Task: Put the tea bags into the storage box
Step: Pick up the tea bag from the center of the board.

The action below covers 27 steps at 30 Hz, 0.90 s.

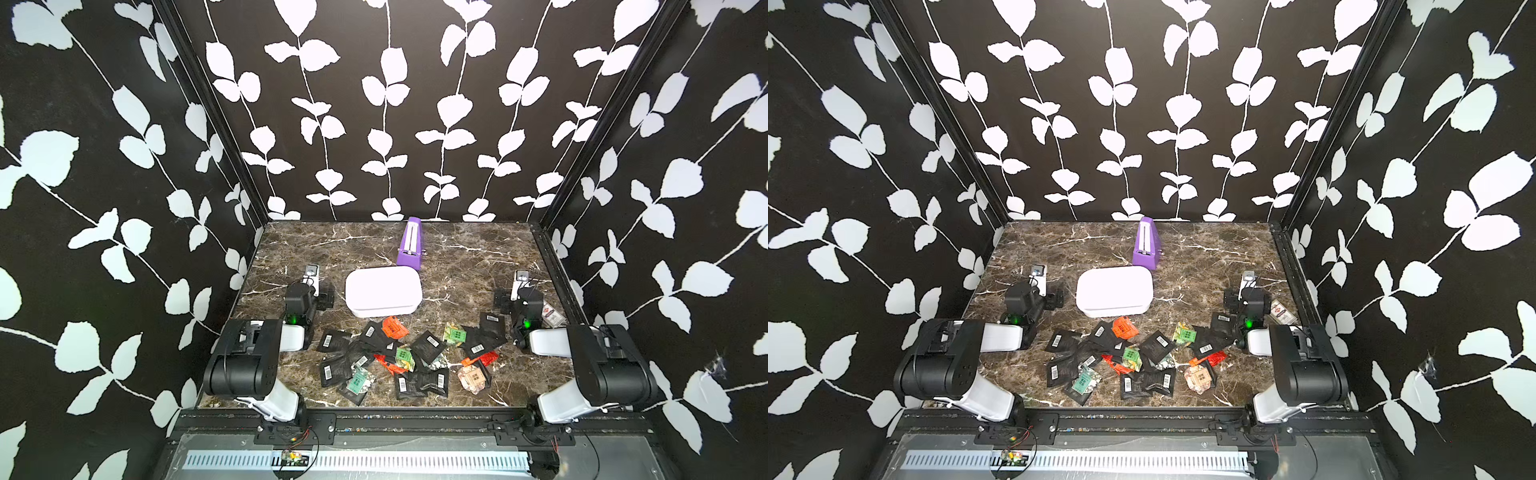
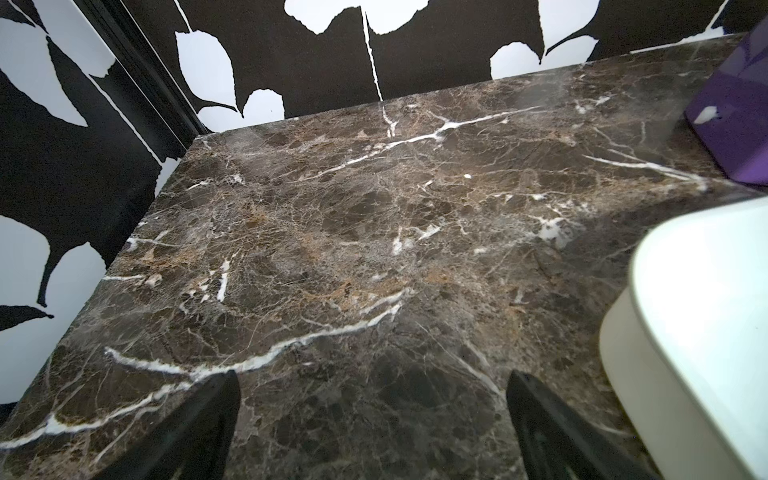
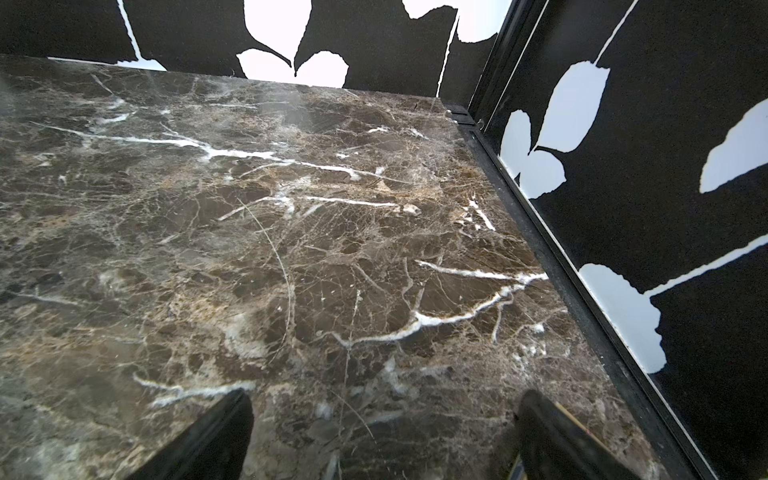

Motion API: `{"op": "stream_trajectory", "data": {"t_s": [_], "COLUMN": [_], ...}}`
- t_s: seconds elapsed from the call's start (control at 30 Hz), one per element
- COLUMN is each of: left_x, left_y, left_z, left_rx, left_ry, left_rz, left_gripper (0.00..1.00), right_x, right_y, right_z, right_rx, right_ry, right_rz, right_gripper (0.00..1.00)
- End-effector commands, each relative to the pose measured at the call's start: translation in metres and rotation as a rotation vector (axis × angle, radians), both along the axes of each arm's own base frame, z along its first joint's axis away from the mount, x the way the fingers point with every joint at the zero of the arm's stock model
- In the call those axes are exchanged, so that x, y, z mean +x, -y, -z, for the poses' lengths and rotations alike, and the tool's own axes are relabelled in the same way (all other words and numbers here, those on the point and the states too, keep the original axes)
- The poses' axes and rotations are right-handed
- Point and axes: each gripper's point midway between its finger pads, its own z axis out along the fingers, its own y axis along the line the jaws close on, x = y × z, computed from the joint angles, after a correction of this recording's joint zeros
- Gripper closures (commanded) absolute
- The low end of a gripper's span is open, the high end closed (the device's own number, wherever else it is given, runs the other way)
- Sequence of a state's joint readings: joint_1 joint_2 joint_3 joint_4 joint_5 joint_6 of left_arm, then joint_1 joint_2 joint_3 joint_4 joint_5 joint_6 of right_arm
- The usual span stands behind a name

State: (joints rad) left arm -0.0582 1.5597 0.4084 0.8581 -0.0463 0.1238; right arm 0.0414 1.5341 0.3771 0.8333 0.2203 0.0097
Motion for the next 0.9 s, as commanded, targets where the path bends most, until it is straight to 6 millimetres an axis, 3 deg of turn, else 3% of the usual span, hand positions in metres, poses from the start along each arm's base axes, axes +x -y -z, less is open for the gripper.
{"op": "stream_trajectory", "data": {"t_s": [0.0,0.63,0.73,0.87], "left_x": [0.002,0.001,-0.001,-0.016], "left_y": [-0.002,-0.003,-0.012,-0.034], "left_z": [-0.006,-0.007,-0.027,-0.075], "left_rx": [0.003,0.004,0.004,-0.031], "left_ry": [0.019,0.025,0.052,0.022], "left_rz": [-0.009,-0.016,-0.072,-0.214], "left_gripper": [0.01,0.01,0.01,0.01], "right_x": [0.007,0.007,0.001,-0.018], "right_y": [-0.002,-0.002,0.004,0.015], "right_z": [-0.015,-0.018,-0.034,-0.071], "right_rx": [0.002,0.003,0.005,0.064], "right_ry": [0.052,0.063,0.055,0.004], "right_rz": [-0.005,-0.003,0.036,0.132], "right_gripper": [0.01,0.01,0.01,0.01]}}
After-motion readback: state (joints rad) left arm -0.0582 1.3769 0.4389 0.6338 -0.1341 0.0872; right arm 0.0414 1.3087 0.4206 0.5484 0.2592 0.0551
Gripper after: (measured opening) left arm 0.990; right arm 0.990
